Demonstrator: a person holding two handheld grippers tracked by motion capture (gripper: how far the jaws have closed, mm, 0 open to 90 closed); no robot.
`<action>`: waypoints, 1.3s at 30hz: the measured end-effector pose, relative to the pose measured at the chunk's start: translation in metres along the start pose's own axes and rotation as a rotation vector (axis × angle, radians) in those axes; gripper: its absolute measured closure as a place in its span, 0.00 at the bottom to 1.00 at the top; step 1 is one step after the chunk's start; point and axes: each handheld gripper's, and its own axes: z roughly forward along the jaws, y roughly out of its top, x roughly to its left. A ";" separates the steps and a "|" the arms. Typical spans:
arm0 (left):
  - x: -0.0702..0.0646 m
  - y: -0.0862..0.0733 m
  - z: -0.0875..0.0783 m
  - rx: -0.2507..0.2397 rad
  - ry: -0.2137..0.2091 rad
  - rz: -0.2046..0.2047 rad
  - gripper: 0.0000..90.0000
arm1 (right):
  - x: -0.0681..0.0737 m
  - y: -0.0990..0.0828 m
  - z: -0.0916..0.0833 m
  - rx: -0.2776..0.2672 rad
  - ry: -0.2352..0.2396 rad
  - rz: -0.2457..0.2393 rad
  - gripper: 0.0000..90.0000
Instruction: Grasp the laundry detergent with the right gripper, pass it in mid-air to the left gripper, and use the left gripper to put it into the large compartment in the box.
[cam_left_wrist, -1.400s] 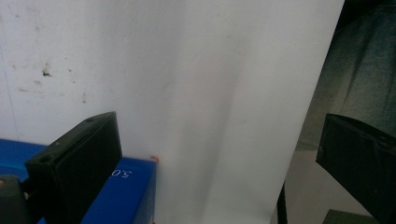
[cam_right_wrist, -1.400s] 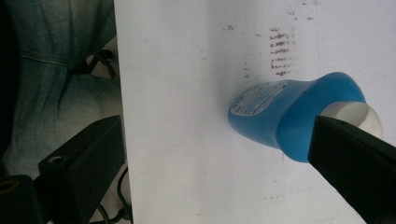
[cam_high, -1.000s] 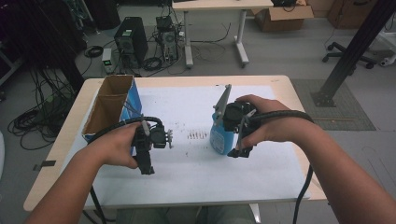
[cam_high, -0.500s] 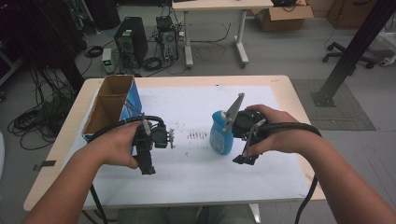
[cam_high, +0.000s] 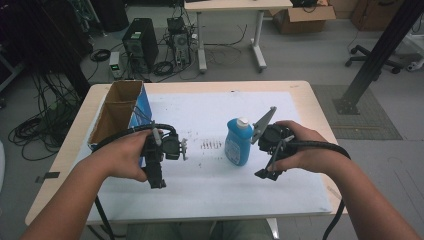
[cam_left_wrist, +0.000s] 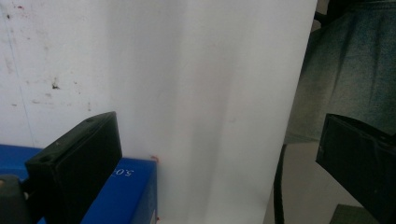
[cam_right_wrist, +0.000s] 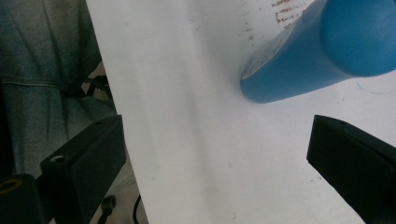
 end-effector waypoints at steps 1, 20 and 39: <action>-0.001 0.000 -0.001 0.000 -0.001 -0.001 0.00 | 0.000 -0.001 0.001 -0.003 -0.002 0.008 0.05; -0.004 0.001 -0.011 -0.003 0.016 0.019 0.00 | -0.014 -0.027 0.025 -0.096 -0.029 0.142 0.05; -0.007 0.000 -0.014 0.001 0.026 0.027 0.00 | -0.027 -0.034 0.051 -0.154 -0.059 0.217 0.05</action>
